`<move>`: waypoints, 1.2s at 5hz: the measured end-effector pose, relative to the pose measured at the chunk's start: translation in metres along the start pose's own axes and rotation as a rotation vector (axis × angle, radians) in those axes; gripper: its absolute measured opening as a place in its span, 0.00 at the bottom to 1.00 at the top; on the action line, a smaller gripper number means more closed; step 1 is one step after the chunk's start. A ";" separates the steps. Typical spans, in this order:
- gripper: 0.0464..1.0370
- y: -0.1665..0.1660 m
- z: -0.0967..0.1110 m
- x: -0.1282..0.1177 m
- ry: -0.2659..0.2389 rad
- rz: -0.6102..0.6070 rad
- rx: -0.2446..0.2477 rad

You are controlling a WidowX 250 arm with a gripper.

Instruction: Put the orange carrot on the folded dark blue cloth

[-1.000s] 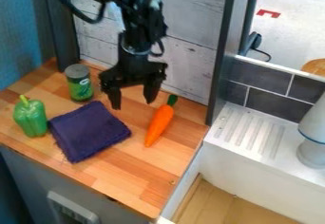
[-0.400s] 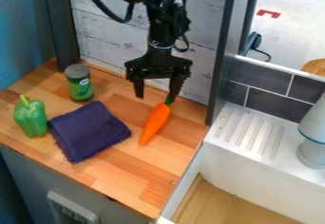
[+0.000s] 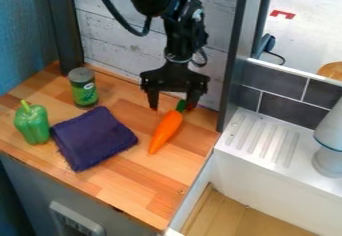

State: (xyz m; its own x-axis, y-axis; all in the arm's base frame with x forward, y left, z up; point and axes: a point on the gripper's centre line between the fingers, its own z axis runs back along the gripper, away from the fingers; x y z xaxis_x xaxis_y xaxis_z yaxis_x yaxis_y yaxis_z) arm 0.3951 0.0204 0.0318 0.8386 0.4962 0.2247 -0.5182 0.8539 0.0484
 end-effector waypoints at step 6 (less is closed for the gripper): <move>0.96 -0.011 -0.015 -0.004 0.023 -0.032 -0.053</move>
State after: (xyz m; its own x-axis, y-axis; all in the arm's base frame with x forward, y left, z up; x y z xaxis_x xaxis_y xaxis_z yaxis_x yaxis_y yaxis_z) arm 0.4001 0.0113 0.0156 0.8584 0.4719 0.2012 -0.4824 0.8760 0.0035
